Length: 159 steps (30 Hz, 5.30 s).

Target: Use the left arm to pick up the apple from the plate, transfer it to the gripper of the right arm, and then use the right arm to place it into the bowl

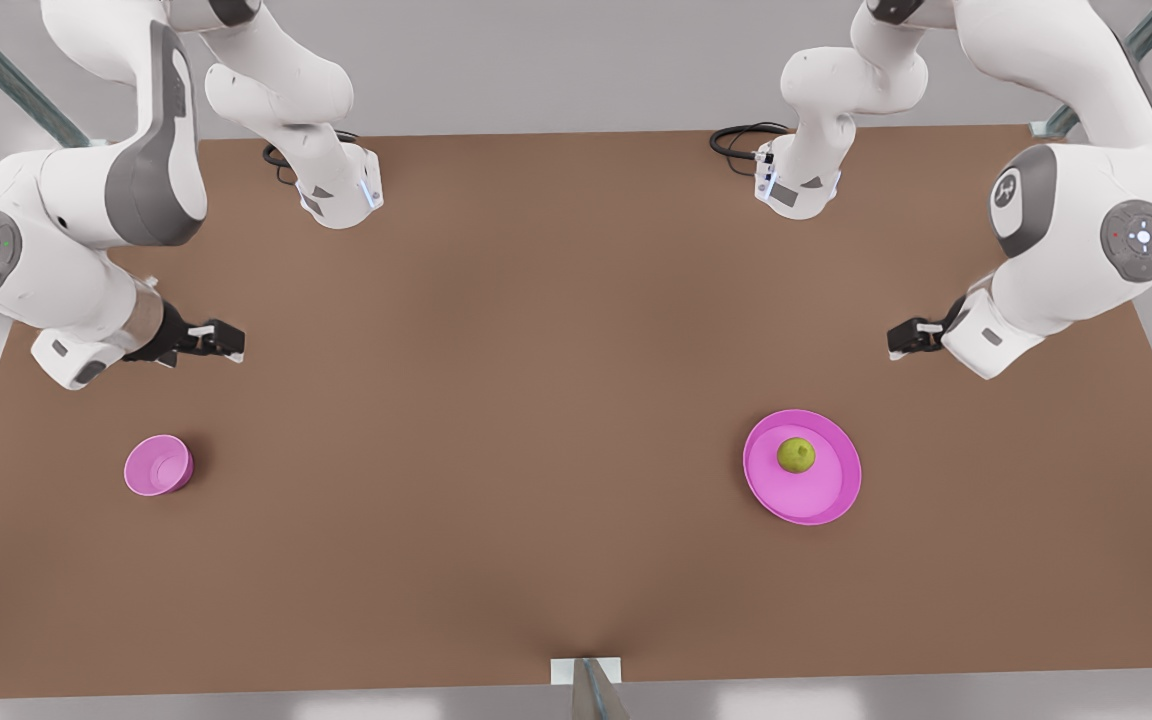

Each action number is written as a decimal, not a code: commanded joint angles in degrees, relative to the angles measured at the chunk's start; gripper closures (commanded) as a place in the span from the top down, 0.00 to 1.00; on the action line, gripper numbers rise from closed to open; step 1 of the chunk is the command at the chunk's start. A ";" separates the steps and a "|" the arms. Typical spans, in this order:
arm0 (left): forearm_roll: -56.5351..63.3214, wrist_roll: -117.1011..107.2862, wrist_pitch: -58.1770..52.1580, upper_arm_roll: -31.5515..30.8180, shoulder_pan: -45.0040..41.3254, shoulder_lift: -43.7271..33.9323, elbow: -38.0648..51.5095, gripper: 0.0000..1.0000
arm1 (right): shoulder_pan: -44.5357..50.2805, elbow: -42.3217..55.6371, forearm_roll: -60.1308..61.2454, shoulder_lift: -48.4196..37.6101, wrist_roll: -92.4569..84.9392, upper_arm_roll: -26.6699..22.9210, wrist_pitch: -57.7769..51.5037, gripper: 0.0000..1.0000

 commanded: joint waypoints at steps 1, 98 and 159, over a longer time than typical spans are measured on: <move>0.44 8.51 5.26 -0.09 -0.10 1.35 0.09 1.00 | -0.72 0.14 0.04 0.20 1.87 0.00 3.74 1.00; -88.15 -67.95 43.94 -22.06 -18.64 49.25 28.12 0.69 | 6.57 6.38 76.50 30.43 -27.84 4.13 21.49 1.00; 3.87 6.30 3.94 -2.74 0.17 -3.90 -5.69 1.00 | -20.93 -2.32 37.66 22.61 -32.85 7.03 9.11 0.73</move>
